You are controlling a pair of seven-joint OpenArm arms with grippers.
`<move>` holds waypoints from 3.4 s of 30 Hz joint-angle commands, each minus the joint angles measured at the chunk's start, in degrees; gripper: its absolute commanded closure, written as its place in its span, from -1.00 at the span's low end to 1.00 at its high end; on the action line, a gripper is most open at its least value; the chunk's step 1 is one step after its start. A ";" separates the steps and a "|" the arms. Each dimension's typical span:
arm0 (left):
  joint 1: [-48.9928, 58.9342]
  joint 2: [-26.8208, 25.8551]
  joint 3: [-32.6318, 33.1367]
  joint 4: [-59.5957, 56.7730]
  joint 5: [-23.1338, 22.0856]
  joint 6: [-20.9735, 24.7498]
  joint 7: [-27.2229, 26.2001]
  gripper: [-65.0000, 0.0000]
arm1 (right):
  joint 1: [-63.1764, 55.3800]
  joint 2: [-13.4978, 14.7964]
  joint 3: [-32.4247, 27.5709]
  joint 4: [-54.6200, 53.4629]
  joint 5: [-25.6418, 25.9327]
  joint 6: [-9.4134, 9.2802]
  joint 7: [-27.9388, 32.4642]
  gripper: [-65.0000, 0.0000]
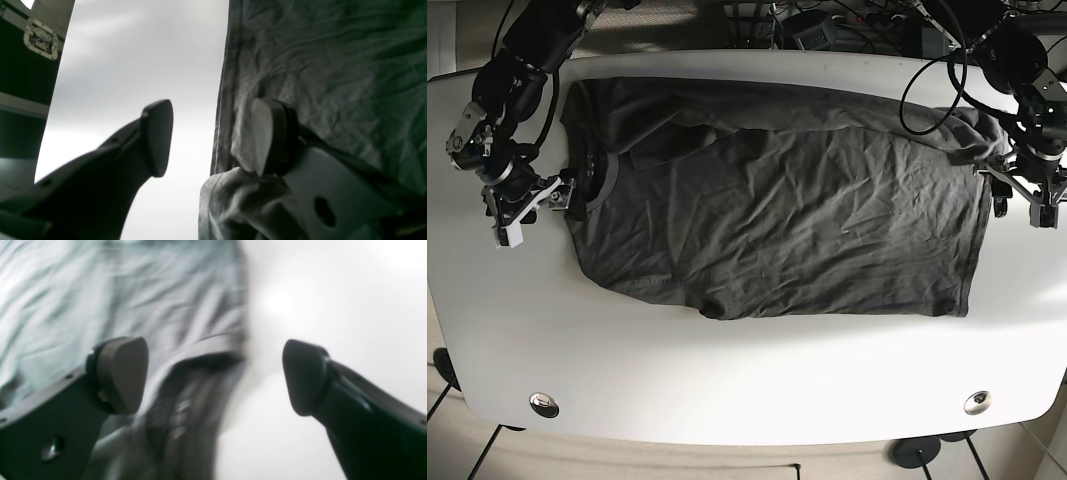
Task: Fold the T-shirt properly
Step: 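Lower the shirt flat and move both grippers to the hem corners, then fold the hem over toward the collar with both grippers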
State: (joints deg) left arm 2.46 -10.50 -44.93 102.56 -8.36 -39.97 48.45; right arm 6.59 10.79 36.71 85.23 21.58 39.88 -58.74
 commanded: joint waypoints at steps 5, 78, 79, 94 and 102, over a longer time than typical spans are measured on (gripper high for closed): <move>-1.27 -0.97 0.58 0.16 -1.00 -0.03 -1.37 -0.06 | 7.61 3.59 -5.37 -16.18 -5.10 0.12 13.51 -0.88; -30.72 -4.75 21.59 -24.54 9.55 -0.03 -5.94 1.00 | 11.83 -1.60 -10.55 8.88 -5.45 0.12 0.15 0.93; -33.10 -4.75 22.38 -26.12 9.55 -0.03 -5.94 1.00 | 14.29 -0.54 -10.55 6.94 -5.45 0.12 -0.03 0.93; -77.46 -8.35 29.67 -57.51 9.37 -0.03 -11.83 1.00 | 68.21 8.33 -22.60 -26.90 -5.28 0.12 2.26 0.93; -61.40 -10.82 27.12 -42.39 8.93 -0.03 -9.90 1.00 | 52.00 7.98 -16.01 -14.42 -4.92 0.12 -3.02 0.93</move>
State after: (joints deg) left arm -55.35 -21.17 -19.07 61.01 -0.23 -40.66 38.26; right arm 54.04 17.91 21.10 71.50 16.95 40.16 -63.42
